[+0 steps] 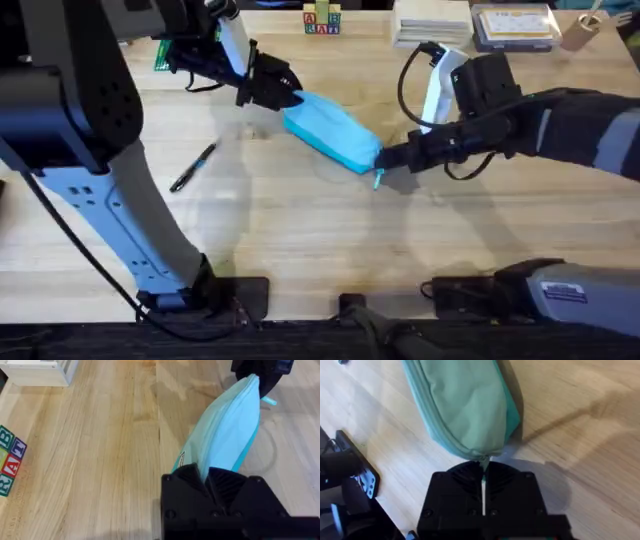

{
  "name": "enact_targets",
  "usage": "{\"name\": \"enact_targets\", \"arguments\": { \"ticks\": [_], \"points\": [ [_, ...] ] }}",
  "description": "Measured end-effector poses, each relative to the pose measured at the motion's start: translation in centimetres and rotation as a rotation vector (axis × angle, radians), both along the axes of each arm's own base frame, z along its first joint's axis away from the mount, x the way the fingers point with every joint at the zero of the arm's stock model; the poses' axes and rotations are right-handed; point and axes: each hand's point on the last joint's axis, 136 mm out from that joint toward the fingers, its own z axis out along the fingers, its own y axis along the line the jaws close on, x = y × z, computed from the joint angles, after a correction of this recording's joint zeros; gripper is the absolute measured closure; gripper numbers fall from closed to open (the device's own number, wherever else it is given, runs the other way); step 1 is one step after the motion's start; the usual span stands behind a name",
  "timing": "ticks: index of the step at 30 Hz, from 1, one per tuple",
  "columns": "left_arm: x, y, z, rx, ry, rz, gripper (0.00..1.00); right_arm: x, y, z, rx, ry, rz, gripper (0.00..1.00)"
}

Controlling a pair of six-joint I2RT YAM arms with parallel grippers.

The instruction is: Unzip the bag, pick up the pens from the table one at a time and place them inside, then zip the bag closed.

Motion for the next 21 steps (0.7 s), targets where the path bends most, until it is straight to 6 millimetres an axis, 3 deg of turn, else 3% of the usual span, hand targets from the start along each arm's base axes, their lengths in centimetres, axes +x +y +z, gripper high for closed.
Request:
{"name": "enact_targets", "arguments": {
  "ticks": [7,21],
  "points": [
    [0.0,0.0,0.0,0.000,0.003,0.000,0.959,-0.4,-0.3,0.4,-0.017,0.025,-0.020,0.970],
    [0.0,0.0,0.0,0.000,0.000,0.000,0.958,1.4,-0.4,6.2,-0.015,-0.110,-0.041,0.970]
  ]
}}
